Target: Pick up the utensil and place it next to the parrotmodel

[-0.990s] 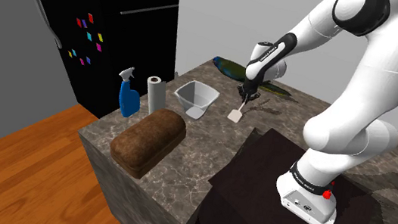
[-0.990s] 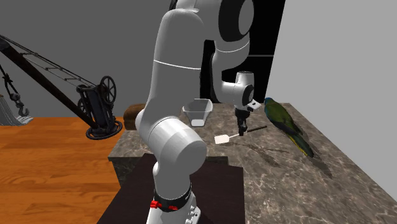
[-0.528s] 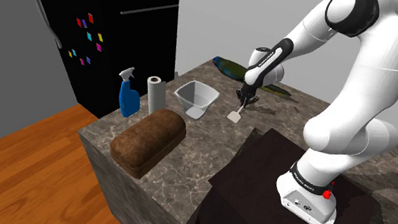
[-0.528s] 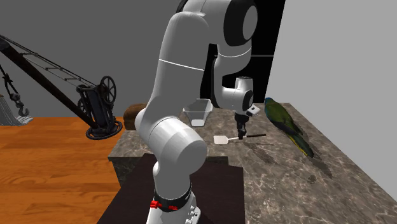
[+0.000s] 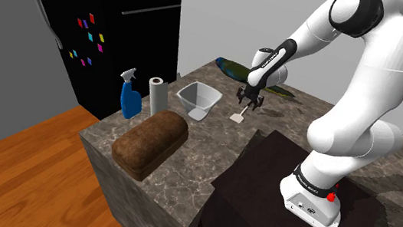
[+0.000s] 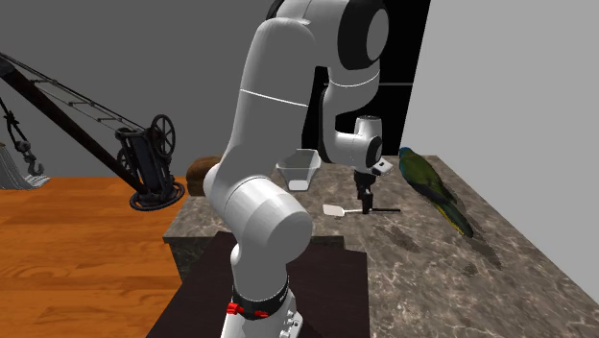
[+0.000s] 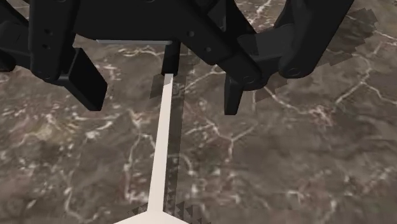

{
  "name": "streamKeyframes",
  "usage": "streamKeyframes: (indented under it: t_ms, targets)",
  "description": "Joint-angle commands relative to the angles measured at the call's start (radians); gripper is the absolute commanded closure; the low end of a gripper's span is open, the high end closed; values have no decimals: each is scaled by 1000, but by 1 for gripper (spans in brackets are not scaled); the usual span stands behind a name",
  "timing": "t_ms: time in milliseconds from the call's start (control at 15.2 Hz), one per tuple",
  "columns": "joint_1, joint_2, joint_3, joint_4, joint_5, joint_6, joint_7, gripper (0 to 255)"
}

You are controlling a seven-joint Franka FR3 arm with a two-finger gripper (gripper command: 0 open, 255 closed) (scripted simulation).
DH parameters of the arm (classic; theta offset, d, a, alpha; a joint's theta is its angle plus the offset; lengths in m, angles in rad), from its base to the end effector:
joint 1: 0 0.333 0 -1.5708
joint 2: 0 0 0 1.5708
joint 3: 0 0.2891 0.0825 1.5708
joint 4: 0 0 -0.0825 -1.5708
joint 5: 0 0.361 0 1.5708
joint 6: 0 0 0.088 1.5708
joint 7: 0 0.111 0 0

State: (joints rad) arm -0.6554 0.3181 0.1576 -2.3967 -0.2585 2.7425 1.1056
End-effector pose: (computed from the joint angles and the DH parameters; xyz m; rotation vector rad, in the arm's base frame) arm 0.4316 -0.2193 0.1807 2.3944 -1.9670 0.0799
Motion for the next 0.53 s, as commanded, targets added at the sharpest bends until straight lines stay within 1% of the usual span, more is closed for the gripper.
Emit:
streamKeyframes:
  t_ms: [0,66,330,462]
  targets:
    - [0,0,0,0,0,0,0,0]
    - [0,0,0,0,0,0,0,0]
    - [-26,-131,45,-17,76,-111,-55,0]
    - [-25,-131,44,-17,76,-111,-55,0]
